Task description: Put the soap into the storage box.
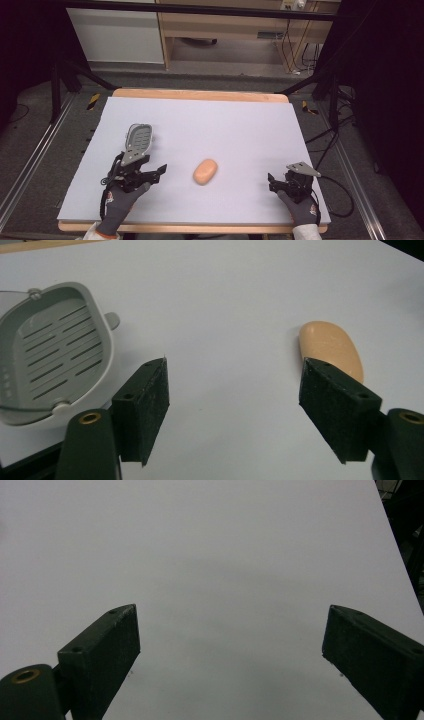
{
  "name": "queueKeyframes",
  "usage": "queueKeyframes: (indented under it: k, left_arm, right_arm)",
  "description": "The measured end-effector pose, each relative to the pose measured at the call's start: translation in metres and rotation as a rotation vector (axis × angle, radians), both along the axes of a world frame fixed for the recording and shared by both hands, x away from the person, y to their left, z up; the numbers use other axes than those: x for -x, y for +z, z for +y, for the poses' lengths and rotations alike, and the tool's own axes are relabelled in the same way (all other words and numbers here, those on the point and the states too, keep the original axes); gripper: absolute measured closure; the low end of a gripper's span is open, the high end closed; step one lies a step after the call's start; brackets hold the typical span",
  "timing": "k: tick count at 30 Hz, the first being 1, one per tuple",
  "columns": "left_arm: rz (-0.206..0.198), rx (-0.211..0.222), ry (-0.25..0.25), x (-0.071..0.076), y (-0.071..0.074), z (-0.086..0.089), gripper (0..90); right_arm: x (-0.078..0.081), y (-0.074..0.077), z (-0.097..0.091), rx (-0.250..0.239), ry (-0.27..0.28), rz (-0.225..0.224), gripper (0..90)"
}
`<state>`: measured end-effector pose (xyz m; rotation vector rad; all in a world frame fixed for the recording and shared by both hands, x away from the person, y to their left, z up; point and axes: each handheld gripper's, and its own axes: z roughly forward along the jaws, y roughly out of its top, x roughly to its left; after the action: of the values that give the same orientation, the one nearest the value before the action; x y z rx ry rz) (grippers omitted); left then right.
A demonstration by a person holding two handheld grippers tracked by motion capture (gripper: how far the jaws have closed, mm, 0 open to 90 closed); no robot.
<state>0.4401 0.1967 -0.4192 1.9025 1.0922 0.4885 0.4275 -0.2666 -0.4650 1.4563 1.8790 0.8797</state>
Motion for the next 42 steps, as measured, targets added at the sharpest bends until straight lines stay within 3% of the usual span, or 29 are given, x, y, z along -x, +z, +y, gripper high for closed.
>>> queueKeyframes:
  k: [12,33,42]
  left_arm:
    - [0.017,-0.023,-0.074,-0.008,-0.001,-0.039,26.9]
    - [0.050,-0.049,-0.135,-0.018,-0.007,-0.078,25.4]
    - [0.071,-0.082,-0.173,-0.022,-0.010,-0.098,24.5]
  right_arm:
    - [0.000,0.000,0.000,-0.007,0.001,0.000,8.2]
    - [-0.001,0.000,0.002,-0.010,0.018,0.006,8.0]
    - [-0.001,-0.001,0.002,-0.011,0.019,0.010,8.1]
